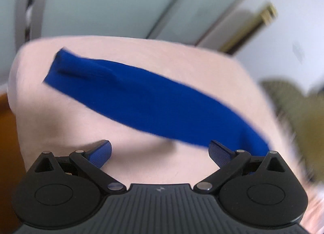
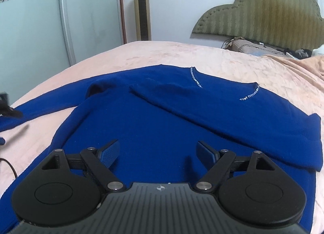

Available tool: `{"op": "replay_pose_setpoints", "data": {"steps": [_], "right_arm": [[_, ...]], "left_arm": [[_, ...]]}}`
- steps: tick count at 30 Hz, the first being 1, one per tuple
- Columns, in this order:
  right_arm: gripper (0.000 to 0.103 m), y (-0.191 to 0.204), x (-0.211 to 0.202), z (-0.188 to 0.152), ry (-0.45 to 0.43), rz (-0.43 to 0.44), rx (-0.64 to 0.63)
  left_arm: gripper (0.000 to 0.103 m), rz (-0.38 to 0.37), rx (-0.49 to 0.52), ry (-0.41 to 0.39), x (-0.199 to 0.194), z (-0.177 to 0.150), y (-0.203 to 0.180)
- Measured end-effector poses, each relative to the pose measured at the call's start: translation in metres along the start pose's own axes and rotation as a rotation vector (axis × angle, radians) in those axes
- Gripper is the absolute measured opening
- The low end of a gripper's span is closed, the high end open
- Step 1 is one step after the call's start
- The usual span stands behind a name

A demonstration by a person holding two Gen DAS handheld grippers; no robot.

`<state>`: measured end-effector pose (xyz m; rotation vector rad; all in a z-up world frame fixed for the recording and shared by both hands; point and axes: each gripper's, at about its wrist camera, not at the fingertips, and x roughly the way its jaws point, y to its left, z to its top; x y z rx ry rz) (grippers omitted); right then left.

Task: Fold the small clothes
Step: 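Move the left tool to the other sweater sleeve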

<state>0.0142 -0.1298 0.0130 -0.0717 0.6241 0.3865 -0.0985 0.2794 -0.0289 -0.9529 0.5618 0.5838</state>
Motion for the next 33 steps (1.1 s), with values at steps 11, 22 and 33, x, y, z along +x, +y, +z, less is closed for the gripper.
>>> {"op": "replay_pose_setpoints", "data": {"steps": [11,22,33], "right_arm": [[0.088,-0.009,-0.005,-0.004,-0.035,-0.03,0.028],[0.088,-0.025,-0.015,-0.002,-0.053,-0.05,0.046],[0.089,-0.072,-0.031,-0.009,-0.071,-0.138,0.143]], "left_arm": [[0.092,-0.053,-0.368,-0.134,0.003,0.038,0.047],[0.008,0.101,-0.151,-0.218,0.003,0.047,0.022],[0.008,0.127,0.595,-0.443,0.035,0.045,-0.188]]}}
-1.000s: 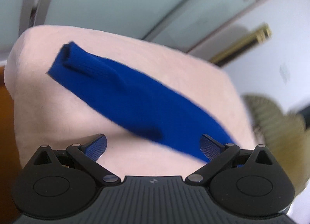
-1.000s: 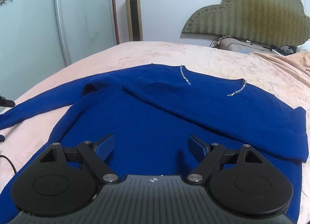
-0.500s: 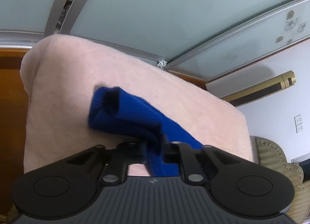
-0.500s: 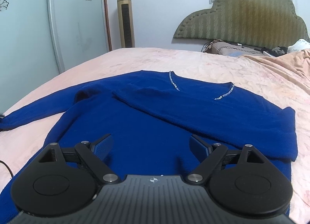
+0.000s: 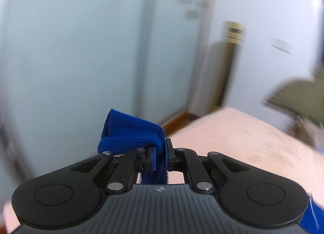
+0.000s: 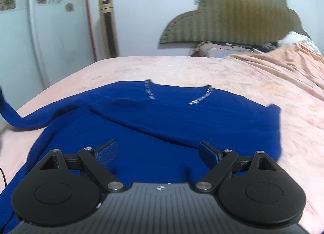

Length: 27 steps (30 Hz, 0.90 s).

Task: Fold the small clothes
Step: 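Move the left tool to the other sweater sleeve, then grasp the sleeve with the left tool, fold it across the body, release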

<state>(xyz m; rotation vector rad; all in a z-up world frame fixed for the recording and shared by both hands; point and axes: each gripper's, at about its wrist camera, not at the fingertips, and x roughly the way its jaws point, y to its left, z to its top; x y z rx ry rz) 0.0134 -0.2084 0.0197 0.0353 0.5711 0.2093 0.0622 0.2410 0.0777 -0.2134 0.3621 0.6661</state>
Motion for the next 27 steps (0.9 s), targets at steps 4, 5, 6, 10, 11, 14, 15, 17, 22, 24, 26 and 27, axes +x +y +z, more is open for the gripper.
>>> {"op": "replay_pose_setpoints", "data": {"steps": [4,5,6,10,11,14,15,17,22,24,26,27], "right_arm": [[0.089,-0.024,0.0,-0.006,0.012,-0.039,0.065],[0.089,-0.029,0.0,-0.007,0.013,-0.051,0.081],[0.089,-0.035,0.0,-0.008,0.014,-0.065,0.096],[0.089,-0.059,-0.006,-0.013,0.005,-0.12,0.142],[0.089,-0.064,-0.008,-0.013,0.002,-0.138,0.149],[0.089,-0.08,-0.013,-0.014,-0.015,-0.183,0.165],[0.089,-0.085,-0.015,-0.013,-0.02,-0.195,0.168],[0.089,-0.095,-0.015,-0.009,-0.028,-0.202,0.177],[0.088,-0.106,0.009,0.013,-0.02,-0.004,0.259],[0.087,-0.105,0.033,0.024,0.011,0.119,0.303],[0.083,-0.106,0.063,0.033,0.051,0.225,0.377],[0.081,-0.105,0.078,0.037,0.081,0.258,0.412]], "left_arm": [[0.008,-0.233,0.317,-0.068,-0.028,-0.017,-0.116],[0.008,-0.304,0.391,-0.07,-0.037,-0.027,-0.141],[0.008,-0.377,0.467,-0.063,-0.047,-0.041,-0.168],[0.01,-0.642,0.746,0.066,-0.081,-0.112,-0.249],[0.015,-0.693,0.805,0.126,-0.087,-0.131,-0.263],[0.064,-0.785,0.912,0.21,-0.105,-0.176,-0.278],[0.077,-0.798,0.944,0.192,-0.115,-0.184,-0.279],[0.091,-0.817,1.013,0.093,-0.137,-0.196,-0.269],[0.091,-0.853,1.04,-0.009,-0.166,-0.19,-0.228],[0.091,-0.812,0.987,0.008,-0.161,-0.183,-0.209],[0.091,-0.745,0.924,0.037,-0.149,-0.172,-0.192],[0.091,-0.716,0.896,0.05,-0.143,-0.17,-0.187]]}}
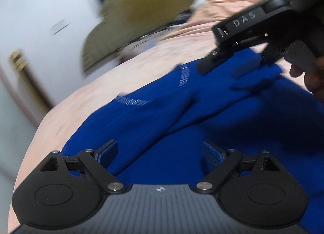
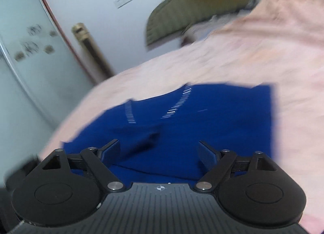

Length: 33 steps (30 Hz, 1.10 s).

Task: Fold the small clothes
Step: 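Grasp the sleeve with the left tool, fold it across the body, release, then move both tools to the sweater hem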

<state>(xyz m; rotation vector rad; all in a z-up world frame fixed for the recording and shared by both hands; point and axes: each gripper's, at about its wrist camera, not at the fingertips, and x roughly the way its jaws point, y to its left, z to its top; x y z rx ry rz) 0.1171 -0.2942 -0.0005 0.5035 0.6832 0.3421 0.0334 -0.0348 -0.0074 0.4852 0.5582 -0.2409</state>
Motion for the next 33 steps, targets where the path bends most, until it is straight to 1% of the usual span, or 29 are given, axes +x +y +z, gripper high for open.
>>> {"op": "replay_pose_setpoints", "data": {"steps": [2,5,6,7,8,9,11,12,14,16,19,23,27,30,33], "right_arm": [[0.07,-0.004,0.029,0.007,0.058,0.042,0.076],[0.06,-0.007,0.065,0.015,0.108,0.1,0.176],[0.057,-0.007,0.075,0.016,0.115,0.105,0.196],[0.046,-0.003,0.083,0.016,0.118,0.092,0.195],[0.023,0.0,0.087,0.016,0.119,0.071,0.186],[0.01,0.003,0.089,0.018,0.108,0.038,0.179],[0.008,0.01,0.079,0.018,0.053,0.011,0.147],[0.008,0.013,0.071,0.022,0.01,-0.013,0.111],[0.008,0.019,0.055,0.029,-0.068,-0.101,0.031],[0.008,0.019,0.035,0.034,-0.133,-0.183,-0.016],[0.008,0.008,0.009,0.036,-0.177,-0.262,-0.022],[0.008,-0.012,-0.019,0.023,-0.197,-0.368,-0.027],[0.008,-0.035,-0.031,0.012,-0.181,-0.391,0.036],[0.008,-0.044,-0.035,0.001,-0.166,-0.395,0.065],[0.008,-0.045,-0.031,-0.003,-0.161,-0.417,0.055]], "left_arm": [[0.091,0.052,-0.068,0.03,0.004,-0.005,0.018],[0.091,0.134,-0.138,0.083,0.015,-0.014,0.036],[0.091,0.158,-0.155,0.104,0.019,-0.014,0.042],[0.091,0.177,-0.17,0.116,0.024,-0.015,0.048],[0.091,0.194,-0.186,0.125,0.029,-0.015,0.055],[0.091,0.206,-0.197,0.133,0.035,-0.014,0.059],[0.091,0.234,-0.222,0.149,0.041,-0.014,0.067],[0.091,0.241,-0.234,0.151,0.04,-0.014,0.07],[0.091,0.246,-0.256,0.159,0.044,-0.013,0.077],[0.091,0.244,-0.277,0.164,0.045,-0.014,0.083],[0.091,0.24,-0.309,0.175,0.041,-0.018,0.089],[0.091,0.242,-0.352,0.204,0.047,-0.023,0.1],[0.091,0.258,-0.389,0.223,0.046,-0.029,0.108],[0.091,0.274,-0.406,0.237,0.044,-0.034,0.111],[0.091,0.304,-0.405,0.248,0.042,-0.041,0.116]]}}
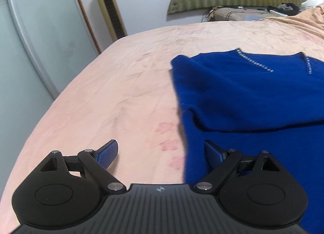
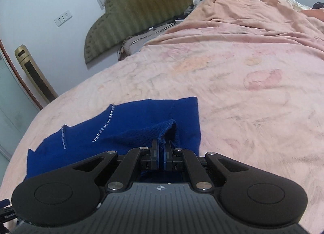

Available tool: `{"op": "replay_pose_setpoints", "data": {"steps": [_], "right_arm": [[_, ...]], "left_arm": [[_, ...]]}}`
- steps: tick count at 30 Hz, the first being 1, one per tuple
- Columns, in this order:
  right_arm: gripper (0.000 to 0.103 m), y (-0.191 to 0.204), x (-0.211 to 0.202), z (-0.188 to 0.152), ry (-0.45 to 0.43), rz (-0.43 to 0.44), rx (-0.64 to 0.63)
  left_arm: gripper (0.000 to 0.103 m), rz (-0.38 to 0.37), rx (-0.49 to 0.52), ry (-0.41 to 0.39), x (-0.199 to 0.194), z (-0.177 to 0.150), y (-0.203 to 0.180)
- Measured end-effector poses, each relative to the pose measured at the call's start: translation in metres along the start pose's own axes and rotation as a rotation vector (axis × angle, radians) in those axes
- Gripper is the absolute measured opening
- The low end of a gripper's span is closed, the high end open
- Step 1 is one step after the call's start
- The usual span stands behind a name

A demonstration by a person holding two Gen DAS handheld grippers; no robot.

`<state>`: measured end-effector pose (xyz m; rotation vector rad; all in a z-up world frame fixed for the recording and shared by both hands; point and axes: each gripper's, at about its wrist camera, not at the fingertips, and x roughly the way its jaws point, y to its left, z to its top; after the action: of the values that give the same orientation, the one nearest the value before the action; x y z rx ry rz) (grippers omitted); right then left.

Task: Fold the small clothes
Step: 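Move both tools to the sweater hem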

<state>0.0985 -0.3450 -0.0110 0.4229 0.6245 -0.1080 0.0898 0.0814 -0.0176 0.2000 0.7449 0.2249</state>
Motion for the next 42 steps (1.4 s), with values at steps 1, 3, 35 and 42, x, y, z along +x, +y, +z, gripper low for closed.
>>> {"op": "replay_pose_setpoints", "data": {"steps": [1,3,35,42], "right_arm": [[0.009,0.001,0.001,-0.001,0.004,-0.014,-0.008],[0.023,0.002,0.002,-0.002,0.012,-0.059,-0.02],[0.083,0.122,-0.107,-0.12,0.174,0.294,-0.623],[0.087,0.142,-0.119,-0.136,0.242,0.388,-0.663]], "left_arm": [[0.091,0.014,0.002,0.0,0.0,-0.002,0.002],[0.091,0.042,0.003,0.001,-0.003,-0.007,0.01],[0.094,-0.129,0.274,0.017,-0.111,-0.097,0.022],[0.094,0.089,0.09,0.094,-0.117,-0.108,0.103]]}}
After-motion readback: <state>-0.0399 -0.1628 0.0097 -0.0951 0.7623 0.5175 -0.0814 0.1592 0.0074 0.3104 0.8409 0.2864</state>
